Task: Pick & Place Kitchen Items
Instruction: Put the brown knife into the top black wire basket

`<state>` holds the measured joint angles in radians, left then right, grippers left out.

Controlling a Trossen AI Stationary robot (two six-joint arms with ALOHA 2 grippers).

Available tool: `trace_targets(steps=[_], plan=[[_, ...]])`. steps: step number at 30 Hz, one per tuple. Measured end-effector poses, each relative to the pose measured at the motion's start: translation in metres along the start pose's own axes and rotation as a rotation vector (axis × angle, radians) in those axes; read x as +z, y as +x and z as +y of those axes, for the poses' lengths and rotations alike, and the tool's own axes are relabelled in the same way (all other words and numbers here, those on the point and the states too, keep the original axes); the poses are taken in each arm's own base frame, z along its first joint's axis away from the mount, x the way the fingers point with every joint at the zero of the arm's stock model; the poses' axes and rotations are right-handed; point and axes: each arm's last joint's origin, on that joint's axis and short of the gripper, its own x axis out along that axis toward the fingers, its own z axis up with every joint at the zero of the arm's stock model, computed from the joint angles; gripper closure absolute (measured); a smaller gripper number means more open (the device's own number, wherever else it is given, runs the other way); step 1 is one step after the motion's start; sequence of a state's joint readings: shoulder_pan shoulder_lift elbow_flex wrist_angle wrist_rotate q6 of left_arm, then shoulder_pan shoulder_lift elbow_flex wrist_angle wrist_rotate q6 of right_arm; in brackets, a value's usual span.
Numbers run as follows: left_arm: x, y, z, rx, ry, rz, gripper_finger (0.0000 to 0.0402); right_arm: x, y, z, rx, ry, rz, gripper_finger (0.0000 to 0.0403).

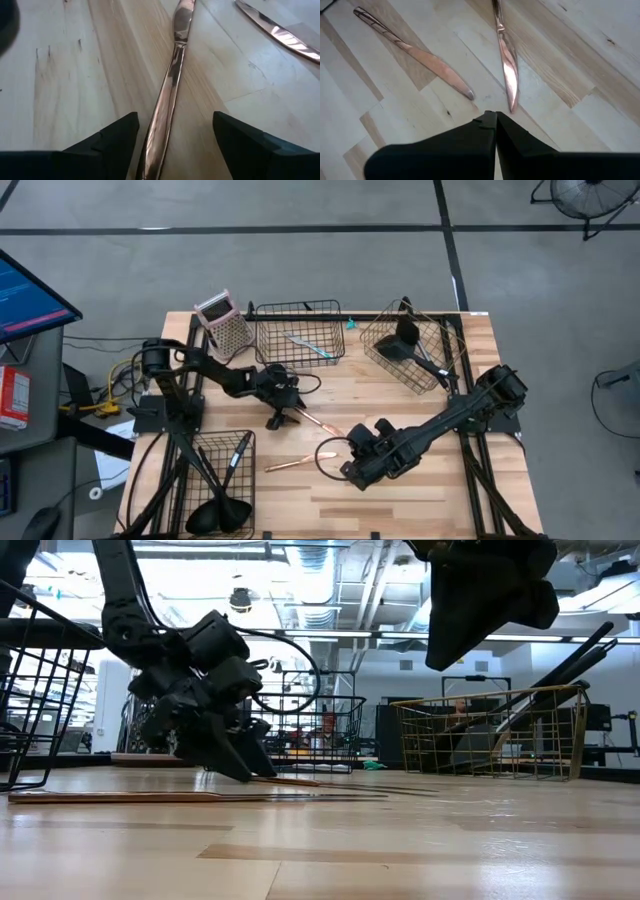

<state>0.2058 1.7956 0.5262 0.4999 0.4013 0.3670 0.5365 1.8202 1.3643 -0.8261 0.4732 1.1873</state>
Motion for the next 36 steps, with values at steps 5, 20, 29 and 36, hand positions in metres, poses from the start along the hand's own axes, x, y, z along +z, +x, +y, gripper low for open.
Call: trace_targets(steps=[5, 20, 29, 36], plan=[[-0.008, 0.008, -0.001, -0.028, 0.022, 0.012, 0.0179, 0.0, 0.0, 0.0, 0.0, -0.002, 0.0, 0.0403], [-0.017, 0.018, 0.0, -0.011, 0.019, -0.039, 0.0374, 0.001, 0.001, -0.001, -0.006, -0.017, 0.001, 0.0403], [-0.011, 0.013, -0.001, 0.026, -0.136, -0.035, 0.0388, 0.005, -0.007, -0.003, -0.006, -0.008, -0.053, 0.0403], [-0.001, 0.002, -0.002, 0.048, -0.229, -0.053, 0.0398, 0.013, -0.034, -0.008, 0.047, 0.018, -0.125, 0.0403]])
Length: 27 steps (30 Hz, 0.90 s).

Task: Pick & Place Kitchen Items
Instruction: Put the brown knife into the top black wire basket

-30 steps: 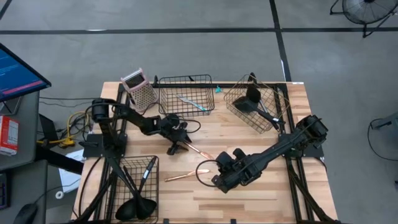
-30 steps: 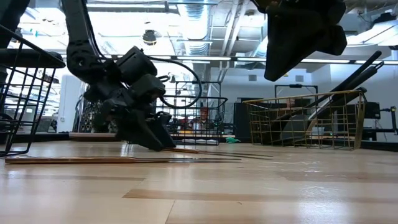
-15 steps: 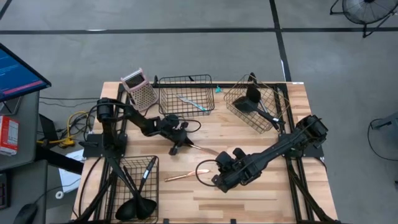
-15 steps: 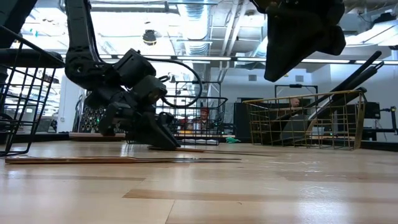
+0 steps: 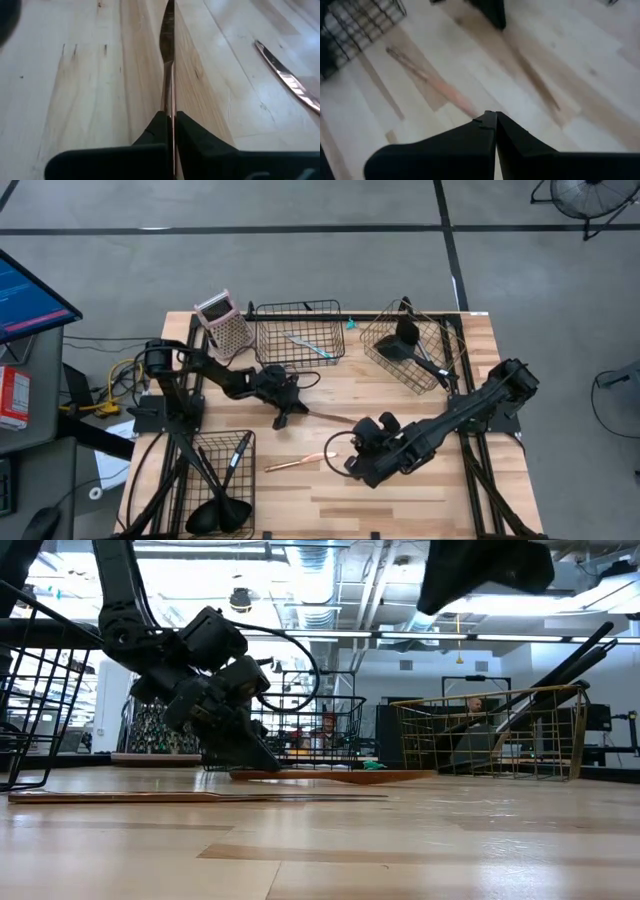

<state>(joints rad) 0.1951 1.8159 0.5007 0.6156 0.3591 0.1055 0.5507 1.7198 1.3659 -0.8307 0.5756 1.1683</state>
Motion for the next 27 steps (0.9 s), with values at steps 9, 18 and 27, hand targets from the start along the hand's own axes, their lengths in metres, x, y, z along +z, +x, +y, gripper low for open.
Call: trace_targets(steps=[9, 18, 27], plan=[[0.001, -0.001, 0.0, -0.014, -0.081, -0.004, 0.0397, 0.003, 0.0, -0.002, -0.03, -0.057, -0.055, 0.0403], [0.001, -0.001, 0.0, -0.019, -0.085, -0.003, 0.04, 0.031, 0.043, -0.022, -0.151, -0.275, 0.009, 0.0353], [0.001, -0.002, 0.0, -0.02, -0.084, -0.002, 0.0401, 0.03, 0.107, -0.053, 0.003, -0.447, 0.082, 0.0212]])
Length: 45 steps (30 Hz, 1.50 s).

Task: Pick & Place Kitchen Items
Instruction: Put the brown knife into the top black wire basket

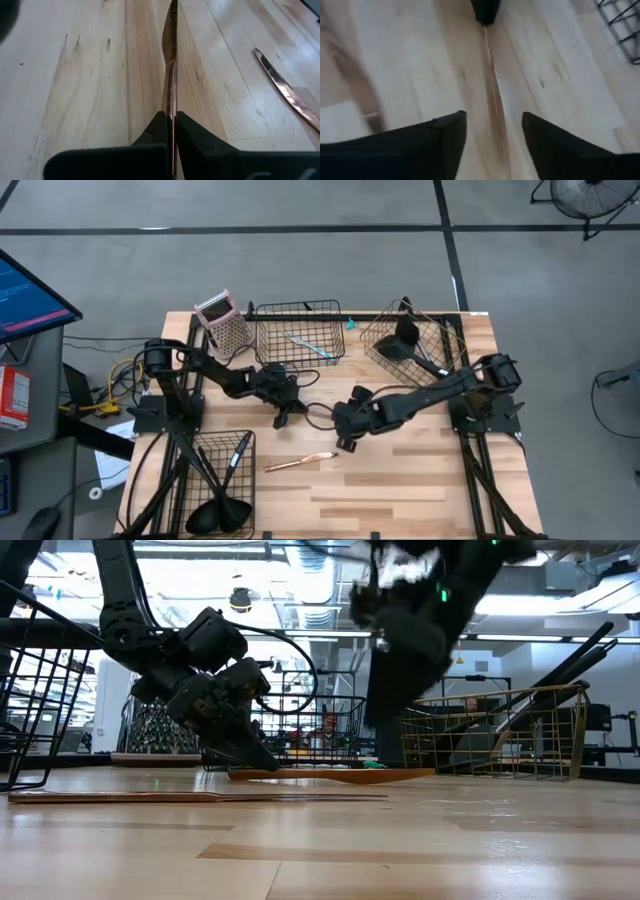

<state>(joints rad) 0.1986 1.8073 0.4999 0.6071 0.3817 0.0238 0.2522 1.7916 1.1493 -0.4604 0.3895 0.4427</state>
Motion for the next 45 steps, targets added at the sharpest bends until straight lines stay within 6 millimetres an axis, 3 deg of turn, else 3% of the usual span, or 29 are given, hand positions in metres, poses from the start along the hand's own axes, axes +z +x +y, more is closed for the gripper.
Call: trace_targets(steps=[4, 8, 16, 25, 33, 39, 43, 45], plan=[[0.0, 0.0, 0.0, 0.004, -0.002, 0.0, 0.0401, -0.014, 0.02, -0.015, -0.009, 0.041, -0.027, 0.0194], [-0.001, 0.0, 0.0, 0.008, -0.002, 0.001, 0.0401, -0.023, 0.031, -0.023, 0.023, 0.051, -0.037, 0.0206], [-0.001, 0.0, 0.0, 0.011, -0.001, 0.001, 0.0401, -0.034, 0.035, -0.026, 0.028, 0.026, -0.019, 0.0233], [-0.002, 0.0, 0.001, 0.024, -0.009, 0.009, 0.0401, -0.048, 0.043, -0.036, 0.003, 0.021, 0.018, 0.0232], [-0.001, 0.0, 0.0, 0.016, -0.009, 0.005, 0.0401, -0.043, 0.042, -0.031, 0.037, -0.017, -0.034, 0.0231], [-0.001, -0.001, 0.0, 0.016, 0.011, 0.001, 0.04, -0.049, 0.058, -0.029, 0.071, 0.024, 0.013, 0.0242], [0.008, -0.011, -0.004, 0.004, 0.064, -0.024, 0.0387, -0.049, 0.061, -0.025, 0.072, 0.076, -0.001, 0.0242], [0.023, -0.022, -0.009, -0.022, 0.121, -0.108, 0.0371, -0.05, 0.061, -0.024, 0.066, 0.079, -0.013, 0.0242]])
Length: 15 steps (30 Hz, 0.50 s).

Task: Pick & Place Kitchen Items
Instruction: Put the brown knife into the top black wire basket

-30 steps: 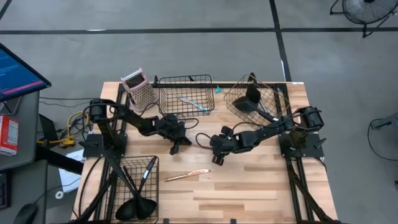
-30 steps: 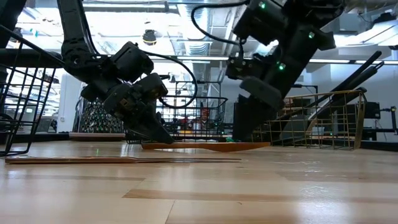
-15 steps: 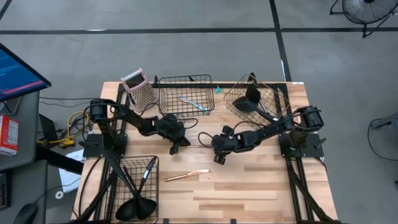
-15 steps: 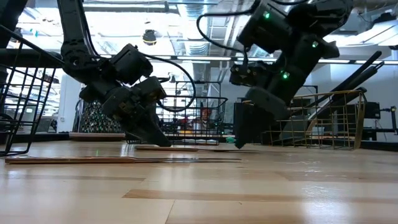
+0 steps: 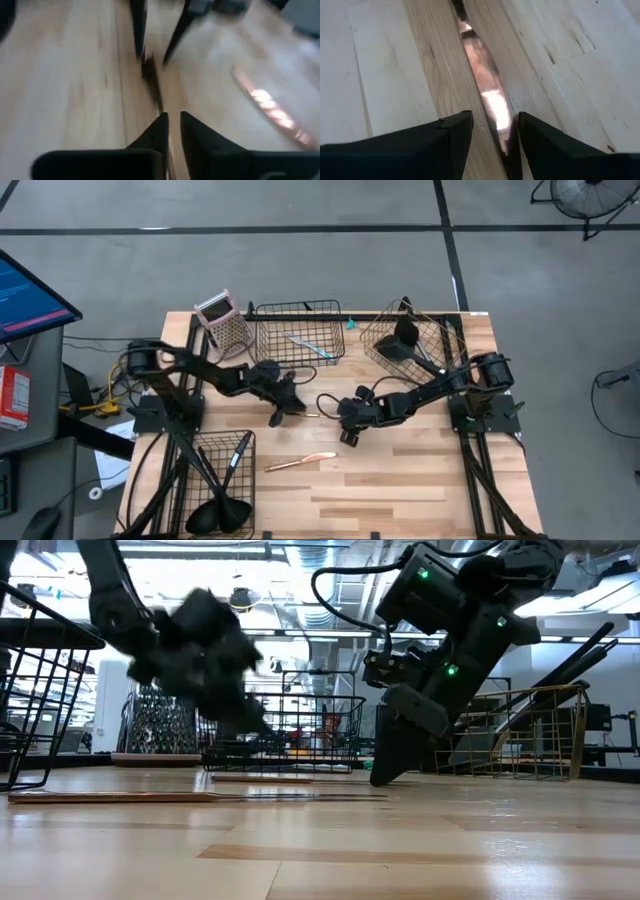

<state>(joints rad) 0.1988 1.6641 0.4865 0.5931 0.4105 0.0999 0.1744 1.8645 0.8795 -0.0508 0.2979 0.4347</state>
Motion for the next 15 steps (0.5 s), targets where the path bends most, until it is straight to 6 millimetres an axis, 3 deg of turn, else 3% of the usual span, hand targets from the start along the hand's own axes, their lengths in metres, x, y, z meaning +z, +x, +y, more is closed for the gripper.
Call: trace_targets(steps=[6, 11, 15], plan=[[0.015, -0.025, -0.009, 0.028, 0.075, -0.101, 0.03, 0.001, -0.002, 0.0, -0.012, 0.014, -0.02, 0.0245], [-0.011, -0.025, -0.018, 0.124, 0.061, -0.003, 0.0237, 0.003, -0.001, 0.0, -0.009, 0.044, -0.037, 0.025], [-0.021, -0.024, -0.026, 0.169, 0.071, 0.028, 0.0206, 0.004, -0.001, 0.0, -0.017, 0.051, -0.052, 0.0254]])
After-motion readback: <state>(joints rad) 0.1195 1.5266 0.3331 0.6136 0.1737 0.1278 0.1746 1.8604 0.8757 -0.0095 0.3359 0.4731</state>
